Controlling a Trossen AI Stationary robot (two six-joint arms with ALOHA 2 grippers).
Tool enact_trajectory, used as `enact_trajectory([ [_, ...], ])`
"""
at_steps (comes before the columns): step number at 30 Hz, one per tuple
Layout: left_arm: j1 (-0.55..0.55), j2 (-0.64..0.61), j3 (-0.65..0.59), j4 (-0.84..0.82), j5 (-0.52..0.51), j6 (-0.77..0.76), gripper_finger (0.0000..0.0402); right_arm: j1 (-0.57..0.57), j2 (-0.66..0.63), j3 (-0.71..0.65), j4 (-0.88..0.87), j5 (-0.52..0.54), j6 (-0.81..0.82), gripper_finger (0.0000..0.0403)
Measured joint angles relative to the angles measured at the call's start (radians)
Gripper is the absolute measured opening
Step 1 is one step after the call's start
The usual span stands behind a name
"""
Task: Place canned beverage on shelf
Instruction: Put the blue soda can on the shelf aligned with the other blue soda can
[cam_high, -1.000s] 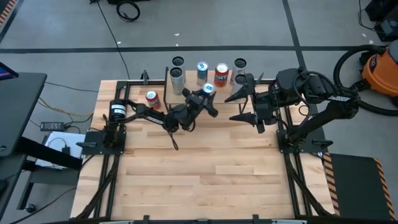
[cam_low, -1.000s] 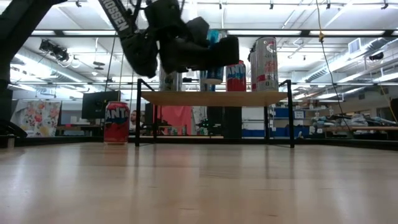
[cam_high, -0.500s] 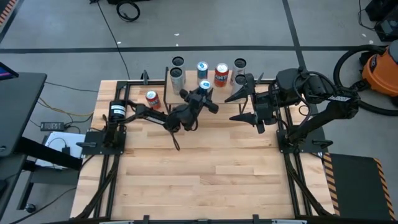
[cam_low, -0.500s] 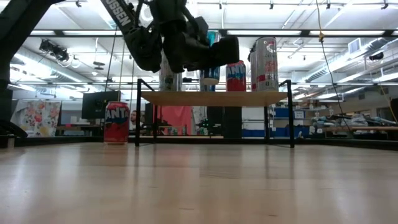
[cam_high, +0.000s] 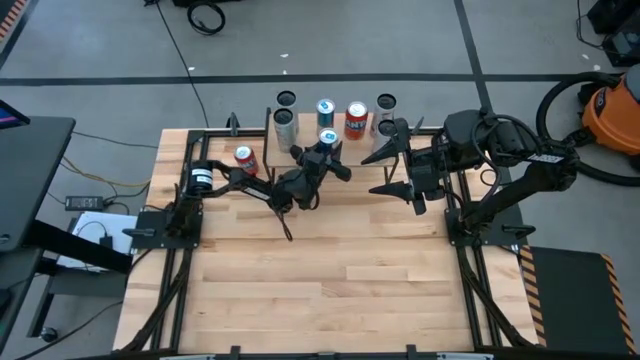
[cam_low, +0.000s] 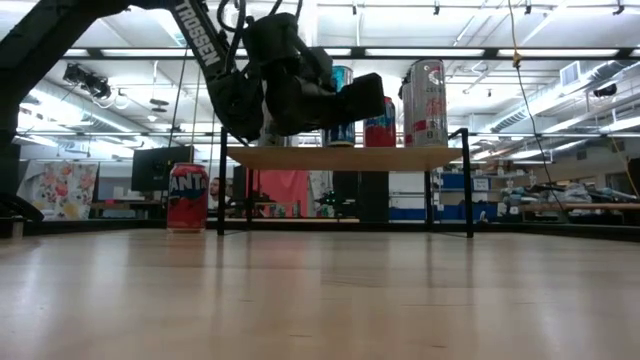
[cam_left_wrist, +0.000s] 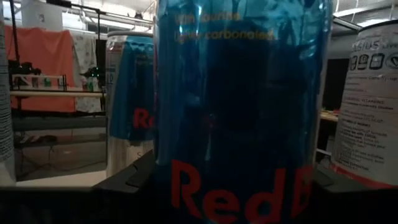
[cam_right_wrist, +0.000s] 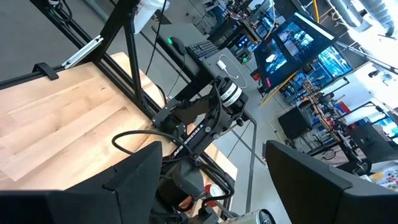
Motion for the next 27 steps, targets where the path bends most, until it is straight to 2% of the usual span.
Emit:
enact_trajectory([
  [10, 0.024, 0.002, 0.000, -0.004, 0.002, 0.083, 0.0248, 0.000, 0.000, 0.000, 0.000, 0.000, 0.000, 0.0295],
  [14, 0.042, 0.002, 0.000, -0.008, 0.011, 0.048, 0.0249, 0.000, 0.000, 0.000, 0.000, 0.000, 0.001, 0.0295],
  [18, 0.043, 0.002, -0.002, -0.018, 0.074, 0.046, 0.0250, 0.000, 0.000, 0.000, 0.000, 0.000, 0.001, 0.0295],
  [27, 0.053, 0.002, -0.002, -0.023, 0.053, 0.030, 0.0251, 0.000, 0.000, 0.000, 0.000, -0.030, 0.001, 0.0295],
])
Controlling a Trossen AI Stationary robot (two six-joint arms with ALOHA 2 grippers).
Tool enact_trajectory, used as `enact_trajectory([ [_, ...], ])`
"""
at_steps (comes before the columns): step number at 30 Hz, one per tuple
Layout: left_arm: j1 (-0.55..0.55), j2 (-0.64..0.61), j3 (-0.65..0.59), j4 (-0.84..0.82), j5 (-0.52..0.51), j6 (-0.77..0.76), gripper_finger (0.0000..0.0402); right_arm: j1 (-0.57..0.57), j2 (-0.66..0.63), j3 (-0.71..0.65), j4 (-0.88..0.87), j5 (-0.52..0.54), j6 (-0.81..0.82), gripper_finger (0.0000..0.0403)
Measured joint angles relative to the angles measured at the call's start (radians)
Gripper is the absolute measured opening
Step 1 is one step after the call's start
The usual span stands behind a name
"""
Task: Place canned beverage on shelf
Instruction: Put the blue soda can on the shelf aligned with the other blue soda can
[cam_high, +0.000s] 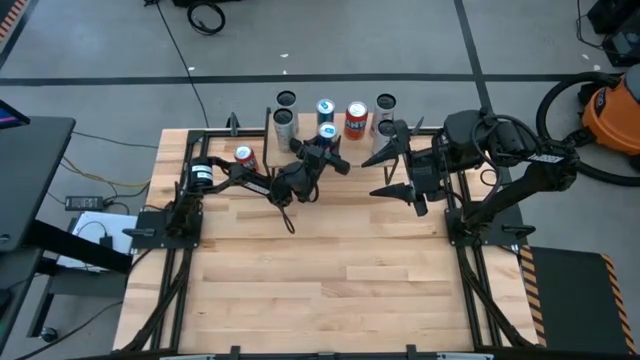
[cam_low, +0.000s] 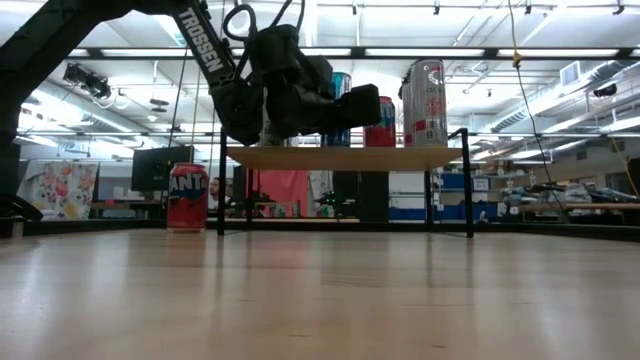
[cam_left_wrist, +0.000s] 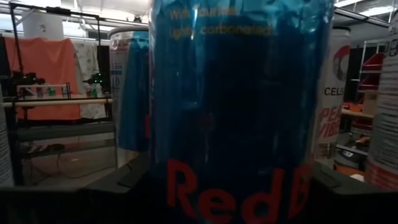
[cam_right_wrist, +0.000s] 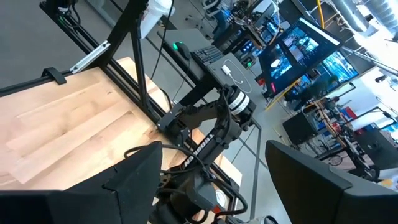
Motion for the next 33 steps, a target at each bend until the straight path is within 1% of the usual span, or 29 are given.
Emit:
enact_trajectory([
  [8, 0.000, 0.002, -0.001, -0.012, -0.013, 0.001, 0.0252, 0.000, 0.000, 0.000, 0.000, 0.003, 0.001, 0.0295],
  [33, 0.016, 0.002, -0.001, 0.004, -0.010, 0.027, 0.0252, 0.000, 0.000, 0.000, -0.014, 0.007, 0.025, 0.0295],
])
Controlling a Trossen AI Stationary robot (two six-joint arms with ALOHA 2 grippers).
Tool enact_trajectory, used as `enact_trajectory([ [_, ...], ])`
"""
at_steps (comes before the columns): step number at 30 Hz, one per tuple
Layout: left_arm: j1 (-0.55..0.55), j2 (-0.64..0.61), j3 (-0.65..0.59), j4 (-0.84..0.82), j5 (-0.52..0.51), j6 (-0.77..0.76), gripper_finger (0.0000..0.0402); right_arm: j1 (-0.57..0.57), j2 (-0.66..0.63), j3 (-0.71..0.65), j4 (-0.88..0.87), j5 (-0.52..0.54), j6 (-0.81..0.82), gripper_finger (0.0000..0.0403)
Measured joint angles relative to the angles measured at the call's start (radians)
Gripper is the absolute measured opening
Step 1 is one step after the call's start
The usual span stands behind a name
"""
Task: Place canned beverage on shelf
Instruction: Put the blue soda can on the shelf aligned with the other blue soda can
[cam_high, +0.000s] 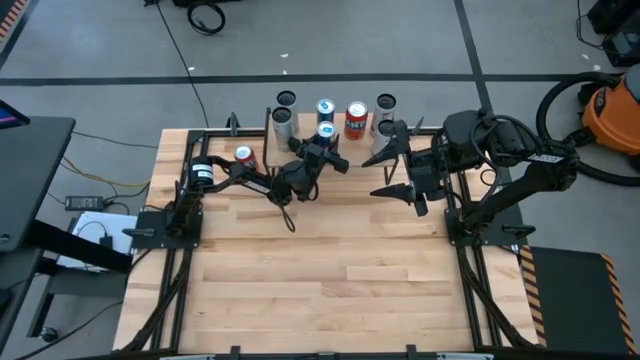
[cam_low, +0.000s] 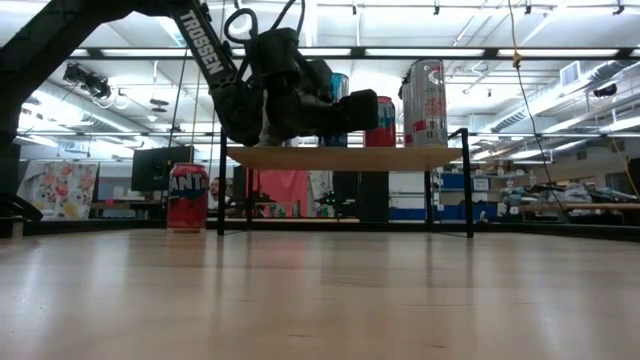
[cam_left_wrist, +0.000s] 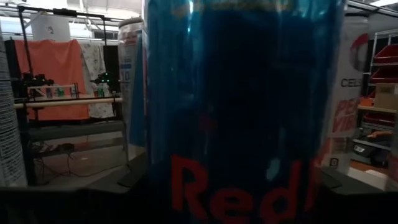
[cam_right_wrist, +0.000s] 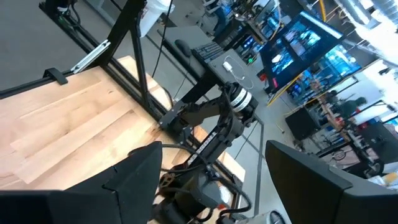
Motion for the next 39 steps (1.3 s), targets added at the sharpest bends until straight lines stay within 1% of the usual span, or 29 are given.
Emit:
enact_trajectory([
  [8, 0.003, 0.000, 0.000, -0.002, -0.002, -0.038, 0.0252, 0.000, 0.000, 0.000, -0.117, 0.000, 0.001, 0.0295],
  [15, 0.010, 0.000, 0.000, -0.016, 0.014, -0.039, 0.0252, 0.000, 0.000, 0.000, -0.095, 0.000, 0.014, 0.0295],
  [27, 0.014, -0.001, 0.000, -0.034, 0.112, -0.068, 0.0252, 0.000, 0.000, 0.000, -0.081, 0.000, 0.027, 0.0295],
  [39, 0.014, -0.001, 0.000, -0.037, 0.113, -0.067, 0.0252, 0.000, 0.000, 0.000, -0.082, 0.000, 0.027, 0.0295],
])
